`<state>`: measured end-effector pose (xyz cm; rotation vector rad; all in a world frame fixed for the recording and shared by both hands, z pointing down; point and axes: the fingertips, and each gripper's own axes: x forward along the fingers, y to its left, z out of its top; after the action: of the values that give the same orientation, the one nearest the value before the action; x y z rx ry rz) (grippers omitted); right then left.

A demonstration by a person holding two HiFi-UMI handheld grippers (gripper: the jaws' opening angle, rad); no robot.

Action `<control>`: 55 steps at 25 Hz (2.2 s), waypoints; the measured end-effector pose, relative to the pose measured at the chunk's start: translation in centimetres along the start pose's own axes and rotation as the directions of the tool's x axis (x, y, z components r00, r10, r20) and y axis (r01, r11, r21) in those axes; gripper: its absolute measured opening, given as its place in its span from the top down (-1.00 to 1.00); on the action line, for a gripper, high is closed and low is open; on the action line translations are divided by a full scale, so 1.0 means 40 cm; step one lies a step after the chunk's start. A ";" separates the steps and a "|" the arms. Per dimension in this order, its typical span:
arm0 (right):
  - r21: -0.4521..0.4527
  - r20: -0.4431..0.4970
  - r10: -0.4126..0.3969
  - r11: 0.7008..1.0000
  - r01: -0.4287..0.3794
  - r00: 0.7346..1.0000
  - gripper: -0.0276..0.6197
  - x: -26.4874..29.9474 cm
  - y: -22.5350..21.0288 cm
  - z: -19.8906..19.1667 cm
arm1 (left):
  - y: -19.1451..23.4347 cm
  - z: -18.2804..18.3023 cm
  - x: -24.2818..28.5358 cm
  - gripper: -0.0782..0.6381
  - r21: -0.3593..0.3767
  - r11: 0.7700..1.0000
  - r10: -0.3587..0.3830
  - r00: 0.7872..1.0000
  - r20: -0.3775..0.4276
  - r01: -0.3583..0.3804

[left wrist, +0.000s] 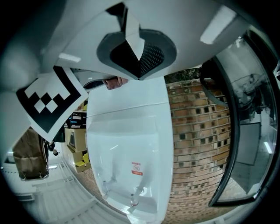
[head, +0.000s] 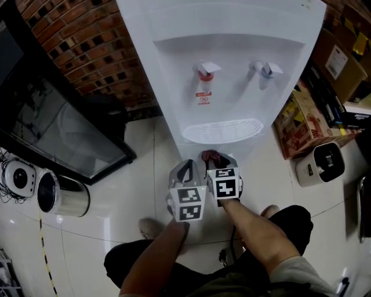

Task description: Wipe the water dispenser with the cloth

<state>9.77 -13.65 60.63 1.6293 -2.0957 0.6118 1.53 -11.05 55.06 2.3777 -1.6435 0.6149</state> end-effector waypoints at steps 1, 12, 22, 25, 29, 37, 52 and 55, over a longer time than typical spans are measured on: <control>0.003 0.002 -0.007 1.000 0.007 1.000 0.70 -0.004 -0.011 0.001 | -0.017 0.005 0.005 0.78 0.005 1.000 -0.013 1.000 0.003 0.013; 0.057 -0.001 -0.133 0.989 0.133 0.991 0.70 -0.067 -0.207 -0.006 | -0.156 0.047 0.060 0.78 0.017 0.994 -0.106 0.994 0.022 0.106; 0.101 -0.024 -0.231 0.967 0.232 0.973 0.70 -0.102 -0.352 -0.022 | -0.302 0.048 0.110 0.78 0.025 0.974 -0.224 0.975 -0.005 0.224; 0.121 -0.036 -0.260 0.957 0.262 0.965 0.70 -0.110 -0.381 -0.026 | -0.340 0.054 0.124 0.78 0.023 0.967 -0.252 0.968 -0.003 0.252; 0.169 -0.047 -0.315 0.933 0.319 0.948 0.70 -0.122 -0.457 -0.034 | -0.377 0.052 0.138 0.78 0.023 0.960 -0.280 0.960 -0.013 0.280; 0.176 -0.047 -0.328 0.927 0.331 0.944 0.70 -0.120 -0.486 -0.031 | -0.389 0.038 0.165 0.78 0.025 0.957 -0.289 0.957 -0.026 0.290; 0.021 -0.033 -0.141 0.990 0.142 0.989 0.70 -0.088 -0.164 -0.089 | -0.026 -0.096 0.031 0.78 -0.010 0.999 -0.034 0.994 -0.100 0.033; -0.032 -0.027 -0.030 0.999 0.029 0.999 0.70 -0.053 -0.029 -0.092 | 0.062 -0.133 -0.006 0.78 -0.014 0.999 0.040 0.992 -0.121 -0.042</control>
<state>11.59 -10.13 62.53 1.6229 -2.0474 0.5853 -2.06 -9.73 59.53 2.2531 -1.6431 0.7343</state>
